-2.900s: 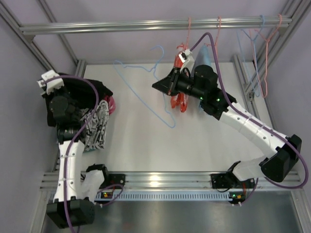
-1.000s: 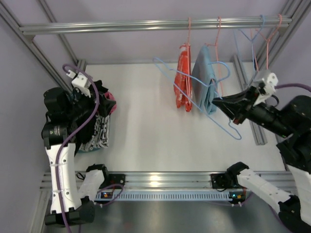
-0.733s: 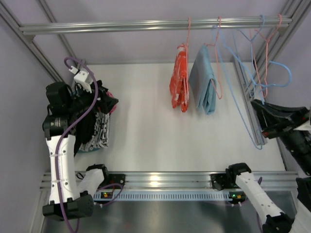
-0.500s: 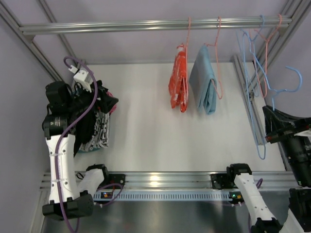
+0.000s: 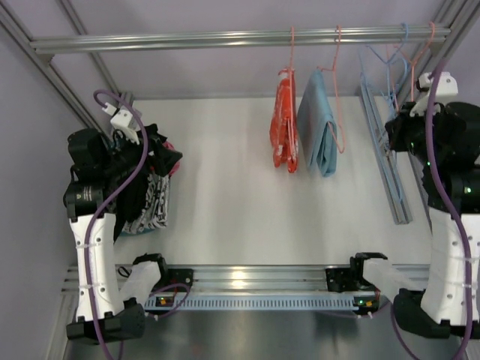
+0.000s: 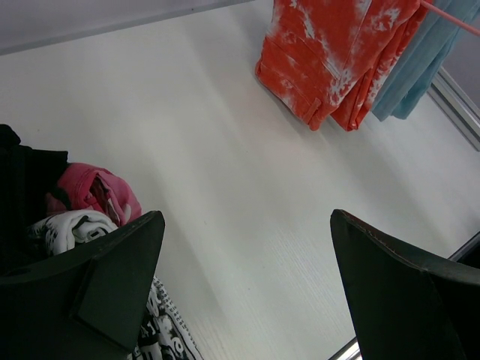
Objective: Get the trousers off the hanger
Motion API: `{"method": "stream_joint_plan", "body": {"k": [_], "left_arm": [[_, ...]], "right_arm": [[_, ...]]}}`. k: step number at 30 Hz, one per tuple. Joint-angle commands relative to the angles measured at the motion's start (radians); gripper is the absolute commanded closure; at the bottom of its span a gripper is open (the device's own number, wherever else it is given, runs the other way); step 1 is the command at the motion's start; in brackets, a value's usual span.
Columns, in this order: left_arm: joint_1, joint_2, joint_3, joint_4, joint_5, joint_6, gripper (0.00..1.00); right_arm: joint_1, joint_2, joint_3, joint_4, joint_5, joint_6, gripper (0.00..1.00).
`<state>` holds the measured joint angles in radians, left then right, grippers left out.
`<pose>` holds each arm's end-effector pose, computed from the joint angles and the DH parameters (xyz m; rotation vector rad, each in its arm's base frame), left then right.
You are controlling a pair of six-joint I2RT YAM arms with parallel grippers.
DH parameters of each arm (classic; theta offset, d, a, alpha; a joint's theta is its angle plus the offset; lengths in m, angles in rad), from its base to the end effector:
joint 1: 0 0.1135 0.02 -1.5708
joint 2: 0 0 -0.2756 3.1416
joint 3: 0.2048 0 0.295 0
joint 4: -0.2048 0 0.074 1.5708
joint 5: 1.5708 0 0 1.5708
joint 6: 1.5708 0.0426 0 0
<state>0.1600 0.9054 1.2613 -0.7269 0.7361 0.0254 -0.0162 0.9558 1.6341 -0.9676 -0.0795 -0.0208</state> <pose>0.2001 0.0033 0.4489 0.3568 1.8496 -0.5840 0.1599 0.0008 0.5333 -0.0594 1.8585 0.0483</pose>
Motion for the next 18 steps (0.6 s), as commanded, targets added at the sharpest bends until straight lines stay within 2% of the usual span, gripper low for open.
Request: {"method": "stream_joint_plan", "body": {"k": [1, 10, 18], "left_arm": [[-0.002, -0.023, 0.020, 0.011, -0.004, -0.021, 0.02], [-0.004, -0.071, -0.020, 0.012, -0.032, -0.009, 0.02], [-0.002, -0.091, -0.056, 0.012, -0.043, -0.001, 0.02]], "right_arm": [[-0.010, 0.101, 0.107, 0.118, 0.003, -0.047, 1.00], [-0.010, 0.354, 0.260, 0.228, -0.005, -0.021, 1.00], [-0.010, 0.458, 0.267, 0.346, -0.029, 0.015, 1.00]]}}
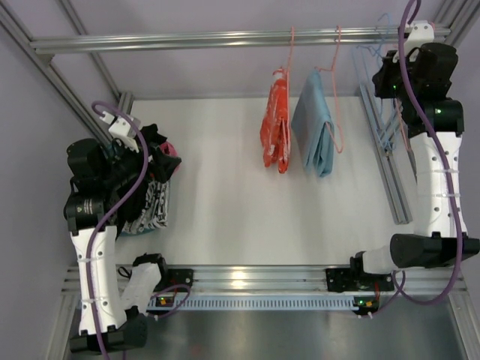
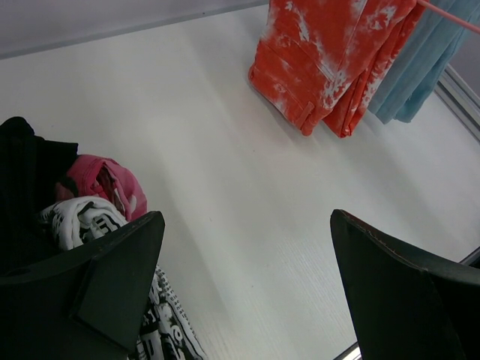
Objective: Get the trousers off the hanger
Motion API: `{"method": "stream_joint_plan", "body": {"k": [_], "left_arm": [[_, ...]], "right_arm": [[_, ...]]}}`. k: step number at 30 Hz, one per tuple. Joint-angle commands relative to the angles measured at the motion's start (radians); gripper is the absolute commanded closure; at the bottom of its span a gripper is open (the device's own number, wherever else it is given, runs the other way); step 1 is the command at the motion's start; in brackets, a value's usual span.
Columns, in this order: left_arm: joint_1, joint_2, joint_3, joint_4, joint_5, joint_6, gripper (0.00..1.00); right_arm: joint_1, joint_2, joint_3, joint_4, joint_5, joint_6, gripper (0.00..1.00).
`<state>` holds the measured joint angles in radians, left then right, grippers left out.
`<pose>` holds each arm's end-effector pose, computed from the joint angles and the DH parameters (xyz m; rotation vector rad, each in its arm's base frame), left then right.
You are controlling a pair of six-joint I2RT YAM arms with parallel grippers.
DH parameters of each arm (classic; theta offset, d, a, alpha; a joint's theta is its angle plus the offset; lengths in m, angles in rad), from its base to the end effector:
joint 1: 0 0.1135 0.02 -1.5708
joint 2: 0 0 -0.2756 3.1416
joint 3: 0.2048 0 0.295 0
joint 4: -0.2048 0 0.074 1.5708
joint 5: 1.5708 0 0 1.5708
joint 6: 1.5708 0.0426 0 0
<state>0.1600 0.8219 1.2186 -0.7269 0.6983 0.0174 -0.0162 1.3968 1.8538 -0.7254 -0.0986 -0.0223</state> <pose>0.1786 0.0011 0.4477 0.3379 1.8244 -0.5375 0.3173 -0.0009 0.5354 -0.0747 1.8368 0.0637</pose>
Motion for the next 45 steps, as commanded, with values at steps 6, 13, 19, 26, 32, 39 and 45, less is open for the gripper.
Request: {"method": "stream_joint_plan", "body": {"k": [6, 13, 19, 26, 32, 39, 45], "left_arm": [[-0.002, -0.017, -0.021, 0.012, 0.003, 0.012, 0.02], [-0.002, 0.017, -0.013, 0.012, 0.049, 0.012, 0.02], [-0.002, 0.114, 0.059, 0.014, 0.122, -0.051, 0.04], [-0.014, 0.192, 0.096, 0.193, 0.253, -0.276, 0.09], [-0.157, 0.211, 0.021, 0.527, 0.167, -0.531, 0.09], [-0.512, 0.361, 0.047, 0.931, 0.004, -0.721, 0.10], [-0.689, 0.545, 0.148, 1.017, -0.143, -0.888, 0.13]], "right_arm": [[-0.013, 0.051, 0.039, 0.121, -0.026, 0.051, 1.00], [-0.013, -0.054, -0.067, 0.113, -0.064, 0.044, 0.88], [-0.013, -0.134, -0.153, 0.118, -0.046, 0.032, 0.79], [-0.014, -0.214, -0.125, 0.057, -0.072, 0.033, 0.37], [-0.014, -0.331, -0.127, 0.008, -0.193, 0.033, 0.04], [-0.014, -0.392, -0.119, -0.164, -0.404, 0.032, 0.01], [-0.014, -0.415, -0.163, -0.299, -0.423, -0.013, 0.01]]}}
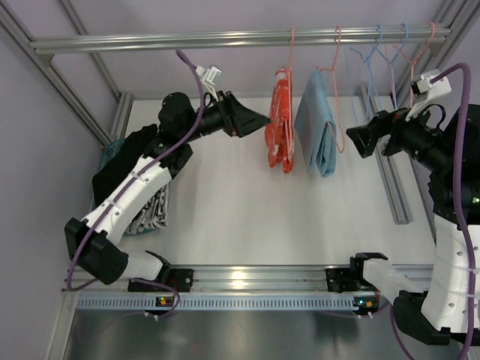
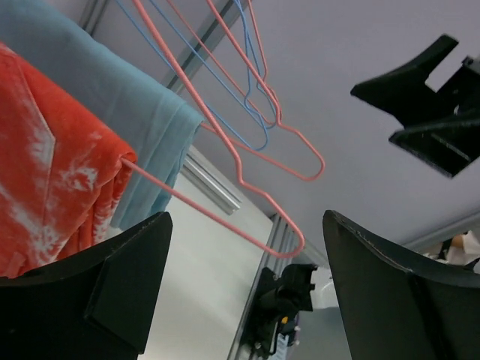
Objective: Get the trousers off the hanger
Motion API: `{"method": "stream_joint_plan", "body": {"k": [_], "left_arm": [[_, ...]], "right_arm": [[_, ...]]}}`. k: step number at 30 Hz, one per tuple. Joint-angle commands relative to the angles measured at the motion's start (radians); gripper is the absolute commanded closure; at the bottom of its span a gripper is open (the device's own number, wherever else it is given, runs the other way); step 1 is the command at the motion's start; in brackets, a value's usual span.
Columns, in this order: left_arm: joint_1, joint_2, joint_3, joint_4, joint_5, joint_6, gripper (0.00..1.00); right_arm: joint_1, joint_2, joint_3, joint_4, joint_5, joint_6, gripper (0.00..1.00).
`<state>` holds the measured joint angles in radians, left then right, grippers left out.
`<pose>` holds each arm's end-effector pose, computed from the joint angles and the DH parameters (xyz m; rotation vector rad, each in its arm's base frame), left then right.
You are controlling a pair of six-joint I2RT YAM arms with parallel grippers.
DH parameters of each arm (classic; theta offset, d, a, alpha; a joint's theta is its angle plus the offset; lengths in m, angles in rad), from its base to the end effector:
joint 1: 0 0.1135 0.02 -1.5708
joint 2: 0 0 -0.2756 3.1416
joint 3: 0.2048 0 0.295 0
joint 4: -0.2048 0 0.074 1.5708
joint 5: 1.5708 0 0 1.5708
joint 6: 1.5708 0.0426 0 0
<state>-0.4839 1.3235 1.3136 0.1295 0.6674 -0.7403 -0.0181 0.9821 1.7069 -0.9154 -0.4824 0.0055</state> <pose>0.2963 -0.1855 0.4507 0.4021 1.6123 -1.4417 0.1535 0.0170 0.5579 -0.3294 1.7264 0.4147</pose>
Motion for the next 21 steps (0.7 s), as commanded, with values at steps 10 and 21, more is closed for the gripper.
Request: {"method": "stream_joint_plan", "body": {"k": [10, 21], "left_arm": [[-0.128, 0.296, 0.228, 0.246, -0.235, -0.344, 0.23], [-0.163, 0.416, 0.259, 0.340, -0.264, -0.389, 0.46]], "right_arm": [[-0.013, -0.016, -0.023, -0.234, 0.077, -0.137, 0.01], [-0.011, -0.026, -0.007, -0.252, 0.270, 0.054, 0.01]]}}
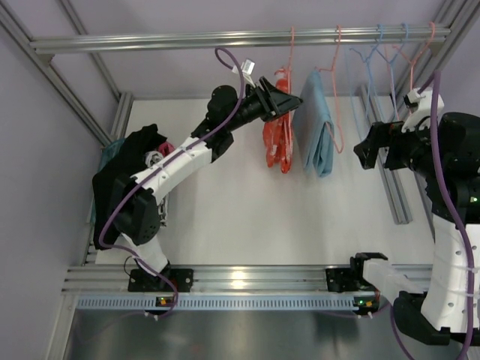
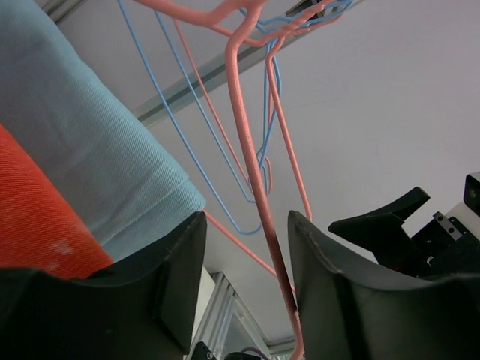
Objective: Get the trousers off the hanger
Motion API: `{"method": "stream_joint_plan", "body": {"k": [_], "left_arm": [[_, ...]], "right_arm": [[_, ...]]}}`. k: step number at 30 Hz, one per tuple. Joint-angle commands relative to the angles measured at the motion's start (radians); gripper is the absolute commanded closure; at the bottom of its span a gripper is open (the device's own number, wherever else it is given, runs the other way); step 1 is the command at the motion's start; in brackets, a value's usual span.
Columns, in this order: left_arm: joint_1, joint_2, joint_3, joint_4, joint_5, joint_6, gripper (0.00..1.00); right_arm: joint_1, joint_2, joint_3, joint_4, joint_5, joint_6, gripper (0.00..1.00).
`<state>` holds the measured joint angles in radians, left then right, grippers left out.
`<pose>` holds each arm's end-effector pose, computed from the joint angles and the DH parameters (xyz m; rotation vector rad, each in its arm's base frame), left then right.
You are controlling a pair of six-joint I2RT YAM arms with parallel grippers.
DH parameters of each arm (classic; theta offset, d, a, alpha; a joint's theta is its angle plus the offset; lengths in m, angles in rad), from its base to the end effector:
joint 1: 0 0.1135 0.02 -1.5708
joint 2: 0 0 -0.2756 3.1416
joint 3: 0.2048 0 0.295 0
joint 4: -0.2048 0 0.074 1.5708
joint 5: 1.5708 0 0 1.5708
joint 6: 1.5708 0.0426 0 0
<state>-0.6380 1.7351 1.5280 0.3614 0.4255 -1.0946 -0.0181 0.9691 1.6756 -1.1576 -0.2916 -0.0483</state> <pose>0.3683 -0.2950 0.4020 0.0315 1.6772 -1.6746 0.1483 0.0096 0.5238 -0.2144 1.9990 0.2522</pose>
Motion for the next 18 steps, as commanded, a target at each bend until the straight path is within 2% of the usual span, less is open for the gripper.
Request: {"method": "stream_joint_plan", "body": {"k": [1, 4, 6, 8, 9, 11, 18], "left_arm": [[-0.011, 0.012, 0.043, 0.123, -0.022, -0.045, 0.49], [-0.012, 0.020, 0.047, 0.155, -0.022, -0.060, 0.55], [-0.015, 0.024, 0.052, 0.175, -0.014, -0.059, 0.64], [-0.017, 0.023, 0.054, 0.183, -0.017, -0.059, 0.76], [-0.015, 0.021, 0.054, 0.186, -0.022, -0.059, 0.91], [-0.015, 0.012, 0.055, 0.208, -0.024, -0.060, 0.99], [-0.015, -0.023, 0.092, 0.269, -0.004, -0.033, 1.00]], "right_arm": [[-0.013, -0.021, 0.018, -0.008, 0.078, 0.117, 0.01], [-0.011, -0.062, -0.028, 0.024, 0.043, 0.099, 0.01], [-0.011, -0.070, -0.046, 0.035, 0.010, 0.076, 0.01], [-0.011, -0.063, -0.037, 0.023, -0.015, 0.071, 0.01], [-0.011, -0.050, -0.031, 0.015, -0.035, 0.082, 0.01], [-0.011, -0.030, -0.031, -0.005, -0.059, 0.099, 0.01], [-0.011, -0.010, -0.053, -0.004, -0.113, 0.140, 0.01]]}}
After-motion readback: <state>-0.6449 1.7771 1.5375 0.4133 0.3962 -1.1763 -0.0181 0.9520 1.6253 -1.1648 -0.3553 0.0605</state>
